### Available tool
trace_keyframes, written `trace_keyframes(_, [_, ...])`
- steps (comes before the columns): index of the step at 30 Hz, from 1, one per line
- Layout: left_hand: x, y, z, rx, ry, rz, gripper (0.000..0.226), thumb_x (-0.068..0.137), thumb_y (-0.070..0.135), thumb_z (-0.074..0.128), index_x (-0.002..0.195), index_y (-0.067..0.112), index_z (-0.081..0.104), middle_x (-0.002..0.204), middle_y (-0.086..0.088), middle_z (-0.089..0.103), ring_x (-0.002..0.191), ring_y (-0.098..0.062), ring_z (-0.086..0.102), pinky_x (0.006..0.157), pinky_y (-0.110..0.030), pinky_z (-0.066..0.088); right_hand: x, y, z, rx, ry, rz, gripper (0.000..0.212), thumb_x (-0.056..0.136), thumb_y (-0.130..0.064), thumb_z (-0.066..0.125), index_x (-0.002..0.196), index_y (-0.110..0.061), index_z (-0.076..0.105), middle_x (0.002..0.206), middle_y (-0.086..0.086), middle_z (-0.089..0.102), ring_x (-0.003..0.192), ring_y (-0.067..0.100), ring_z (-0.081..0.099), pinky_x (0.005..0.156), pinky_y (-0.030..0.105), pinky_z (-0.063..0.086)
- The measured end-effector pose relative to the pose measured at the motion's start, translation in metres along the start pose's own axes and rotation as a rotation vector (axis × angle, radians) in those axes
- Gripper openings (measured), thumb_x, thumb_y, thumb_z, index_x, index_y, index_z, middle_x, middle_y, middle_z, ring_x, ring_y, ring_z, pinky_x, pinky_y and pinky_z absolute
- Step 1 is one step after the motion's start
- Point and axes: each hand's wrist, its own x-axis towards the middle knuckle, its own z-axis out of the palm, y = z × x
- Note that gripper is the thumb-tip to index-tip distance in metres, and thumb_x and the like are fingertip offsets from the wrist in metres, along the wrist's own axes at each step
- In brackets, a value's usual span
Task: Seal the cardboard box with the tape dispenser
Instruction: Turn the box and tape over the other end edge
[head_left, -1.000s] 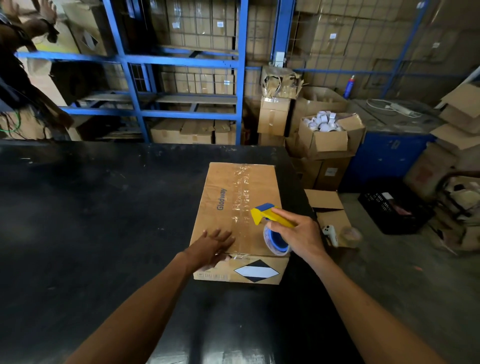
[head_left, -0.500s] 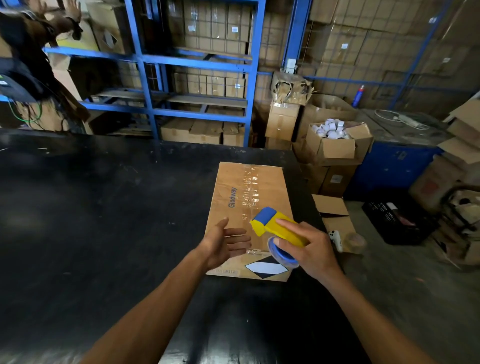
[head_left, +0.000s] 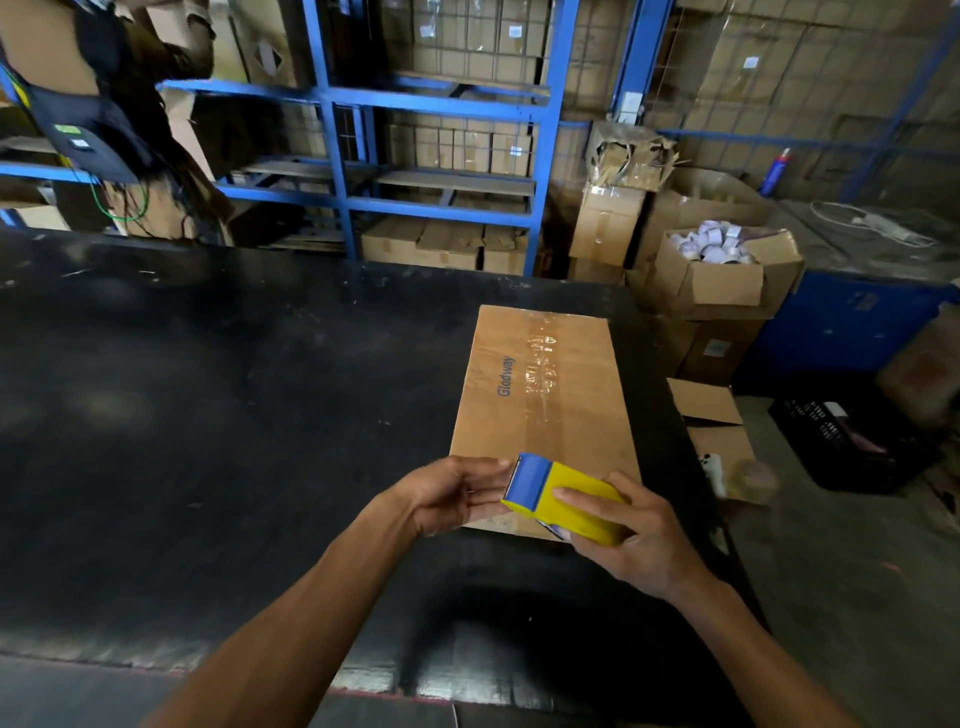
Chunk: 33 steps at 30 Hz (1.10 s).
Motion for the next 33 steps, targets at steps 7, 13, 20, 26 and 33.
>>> trace_keyframes(7, [0.012, 0.006, 0.003, 0.187, 0.246, 0.154, 0.021, 0.087, -0.006, 0.065, 0.106, -0.003, 0.072, 0.102, -0.021, 0.074, 0.083, -0.026, 0.074, 0.063, -0.030, 0.061, 0.021, -0.004, -0.003, -0.120, -0.125, 0.056, 0.050, 0.081, -0.051, 0.071, 0.128, -0.052, 0.057, 0.092, -0.015, 0.043, 0.074, 0.005, 0.048, 0.060, 0.013, 0.041])
trace_keyframes(13, [0.012, 0.016, -0.024, 0.287, 0.431, 0.292, 0.017, 0.087, -0.005, 0.067, 0.102, 0.003, 0.073, 0.092, -0.011, 0.077, 0.085, -0.022, 0.075, 0.066, -0.028, 0.062, 0.035, 0.010, -0.025, -0.329, -0.243, 0.093, 0.048, 0.078, -0.058, 0.065, 0.125, -0.059, 0.056, 0.083, -0.007, 0.040, 0.062, 0.010, 0.040, 0.052, 0.019, 0.031])
trace_keyframes(20, [0.037, -0.019, -0.035, 0.655, 0.833, 0.540, 0.018, 0.088, 0.024, 0.070, 0.104, 0.026, 0.077, 0.093, 0.009, 0.077, 0.087, -0.007, 0.070, 0.081, -0.029, 0.056, 0.054, 0.015, 0.005, -0.452, -0.321, 0.086, 0.046, 0.076, -0.061, 0.060, 0.122, -0.058, 0.059, 0.082, -0.007, 0.039, 0.060, 0.012, 0.043, 0.049, 0.023, 0.038])
trace_keyframes(26, [0.044, -0.034, -0.043, 0.618, 0.861, 0.550, 0.022, 0.088, 0.022, 0.072, 0.109, 0.023, 0.077, 0.100, 0.005, 0.077, 0.083, -0.004, 0.067, 0.073, -0.016, 0.045, 0.053, 0.019, 0.019, -0.457, -0.387, 0.102, 0.045, 0.076, -0.061, 0.058, 0.120, -0.056, 0.061, 0.080, -0.004, 0.044, 0.059, 0.017, 0.050, 0.048, 0.025, 0.043])
trace_keyframes(33, [0.058, -0.041, -0.048, 0.599, 0.874, 0.589, 0.023, 0.088, 0.020, 0.070, 0.110, 0.022, 0.076, 0.102, 0.000, 0.077, 0.089, -0.010, 0.070, 0.081, -0.021, 0.051, 0.055, 0.024, 0.026, -0.522, -0.433, 0.094, 0.048, 0.069, -0.055, 0.073, 0.117, -0.051, 0.066, 0.078, -0.001, 0.048, 0.056, 0.020, 0.053, 0.043, 0.028, 0.045])
